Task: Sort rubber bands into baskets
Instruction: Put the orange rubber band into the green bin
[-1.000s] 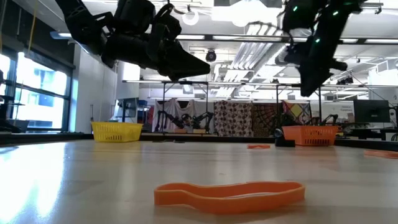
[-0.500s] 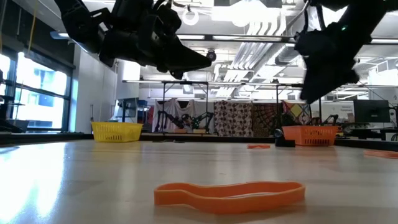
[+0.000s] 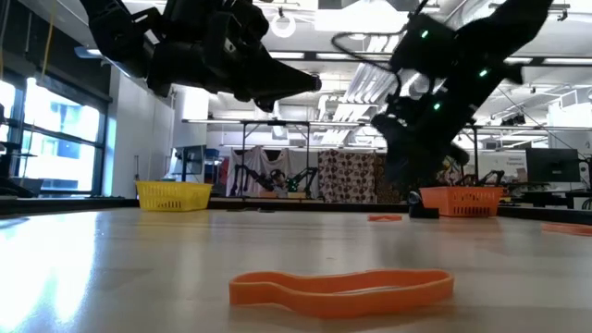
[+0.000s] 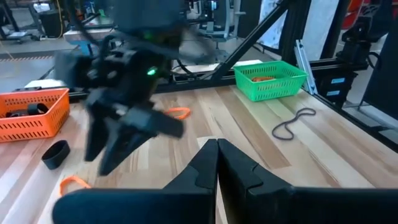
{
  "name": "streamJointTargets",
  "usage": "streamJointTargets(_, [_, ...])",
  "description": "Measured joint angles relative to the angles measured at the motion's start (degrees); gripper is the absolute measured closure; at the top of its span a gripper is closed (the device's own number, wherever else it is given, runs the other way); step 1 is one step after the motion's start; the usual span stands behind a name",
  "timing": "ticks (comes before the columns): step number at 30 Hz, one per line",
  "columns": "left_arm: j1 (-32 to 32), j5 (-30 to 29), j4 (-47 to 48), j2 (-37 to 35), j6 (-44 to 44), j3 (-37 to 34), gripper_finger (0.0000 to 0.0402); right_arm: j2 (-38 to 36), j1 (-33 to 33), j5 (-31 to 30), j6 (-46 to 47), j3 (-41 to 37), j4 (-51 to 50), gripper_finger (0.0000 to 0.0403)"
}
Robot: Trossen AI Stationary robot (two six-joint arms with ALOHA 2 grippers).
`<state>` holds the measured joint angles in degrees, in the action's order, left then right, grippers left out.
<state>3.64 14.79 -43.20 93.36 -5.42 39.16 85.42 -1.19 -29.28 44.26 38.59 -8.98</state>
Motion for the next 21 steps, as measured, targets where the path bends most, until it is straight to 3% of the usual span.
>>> streamJointTargets(11, [0.0, 0.0, 0.4, 0.0, 0.2, 0.0, 0.0401, 5.3, -11.6, 5.9, -6.9, 0.0, 1.2, 0.0228])
streamJointTargets(21, [0.0, 0.0, 0.5, 0.0, 0.7, 0.0, 0.0401, 9.5, -16.1, 9.4, -8.6, 0.2, 3.3, 0.0248])
